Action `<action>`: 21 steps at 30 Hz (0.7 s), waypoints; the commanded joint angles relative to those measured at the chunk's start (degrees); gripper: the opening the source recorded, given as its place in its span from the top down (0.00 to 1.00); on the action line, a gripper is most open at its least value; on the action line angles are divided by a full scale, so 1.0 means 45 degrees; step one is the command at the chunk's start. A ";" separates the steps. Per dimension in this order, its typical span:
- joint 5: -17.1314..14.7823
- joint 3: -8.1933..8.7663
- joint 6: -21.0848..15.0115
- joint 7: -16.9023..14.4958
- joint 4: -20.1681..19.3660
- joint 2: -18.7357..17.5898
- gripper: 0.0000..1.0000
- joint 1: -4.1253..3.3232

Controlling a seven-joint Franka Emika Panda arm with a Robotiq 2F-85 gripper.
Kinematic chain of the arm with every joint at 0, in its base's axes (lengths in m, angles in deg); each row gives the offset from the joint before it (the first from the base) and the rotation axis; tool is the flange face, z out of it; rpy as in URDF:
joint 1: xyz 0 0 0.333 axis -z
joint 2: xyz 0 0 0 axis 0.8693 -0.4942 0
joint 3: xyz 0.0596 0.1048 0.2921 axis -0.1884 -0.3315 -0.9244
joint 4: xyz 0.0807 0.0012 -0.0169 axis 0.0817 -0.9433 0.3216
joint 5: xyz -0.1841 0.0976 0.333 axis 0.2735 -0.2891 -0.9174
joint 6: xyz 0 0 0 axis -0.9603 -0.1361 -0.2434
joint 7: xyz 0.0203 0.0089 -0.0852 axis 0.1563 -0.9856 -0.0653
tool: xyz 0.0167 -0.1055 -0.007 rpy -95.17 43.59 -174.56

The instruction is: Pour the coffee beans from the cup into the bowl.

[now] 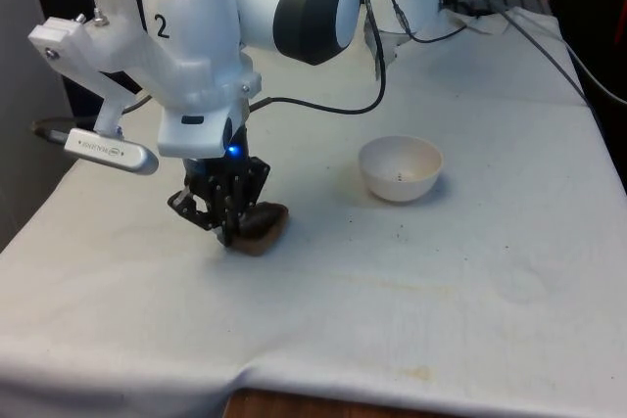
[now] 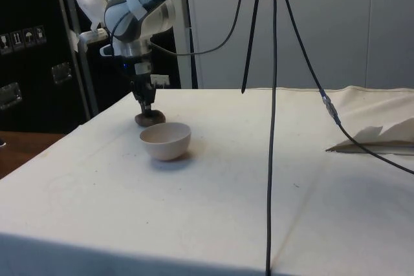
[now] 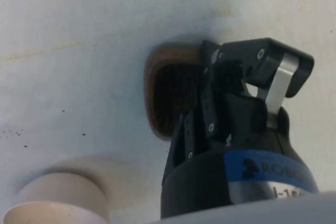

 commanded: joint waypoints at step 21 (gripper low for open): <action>0.0000 0.0000 0.0013 0.0013 0.0025 -0.0013 1.00 0.0000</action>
